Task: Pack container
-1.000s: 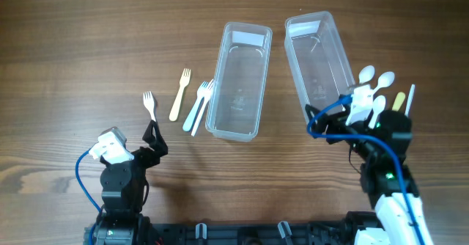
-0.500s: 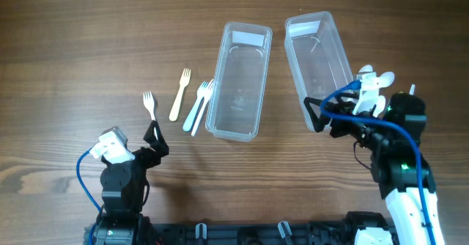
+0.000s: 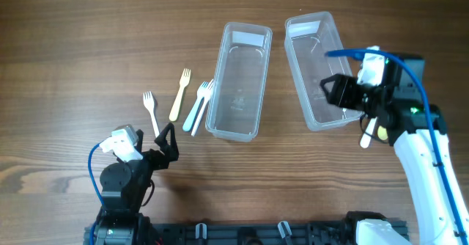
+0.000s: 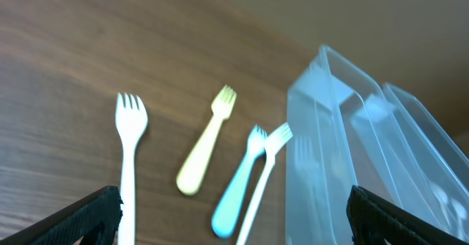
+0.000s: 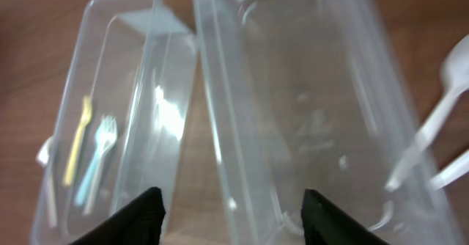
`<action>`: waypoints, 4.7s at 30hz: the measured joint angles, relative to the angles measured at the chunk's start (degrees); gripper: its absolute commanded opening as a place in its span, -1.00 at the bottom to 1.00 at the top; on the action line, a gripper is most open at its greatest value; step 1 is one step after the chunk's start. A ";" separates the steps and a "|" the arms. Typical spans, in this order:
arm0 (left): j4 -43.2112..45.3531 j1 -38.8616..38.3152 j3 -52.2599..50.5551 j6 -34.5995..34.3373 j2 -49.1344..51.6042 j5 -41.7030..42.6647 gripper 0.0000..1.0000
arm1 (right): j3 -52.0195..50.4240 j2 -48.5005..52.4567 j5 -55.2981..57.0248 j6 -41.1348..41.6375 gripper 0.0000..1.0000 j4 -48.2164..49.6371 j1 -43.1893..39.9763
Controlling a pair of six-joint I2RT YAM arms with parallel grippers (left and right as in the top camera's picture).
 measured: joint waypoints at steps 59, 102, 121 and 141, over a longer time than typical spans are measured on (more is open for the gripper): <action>-16.11 -1.84 31.21 8.02 42.49 -1.01 0.84 | 2.01 14.53 -2.45 1.33 -0.91 0.92 -1.62; -10.03 -34.21 40.92 16.31 64.94 -14.49 -0.88 | 2.01 -5.68 1.33 1.33 -0.88 -2.40 -1.62; -40.48 -30.71 65.02 14.69 55.10 -36.89 1.00 | 2.14 8.72 16.85 8.98 0.20 -7.04 -14.88; -50.45 -25.97 65.00 12.00 54.95 -37.22 0.99 | 2.12 28.28 18.12 9.22 0.08 -0.87 -15.89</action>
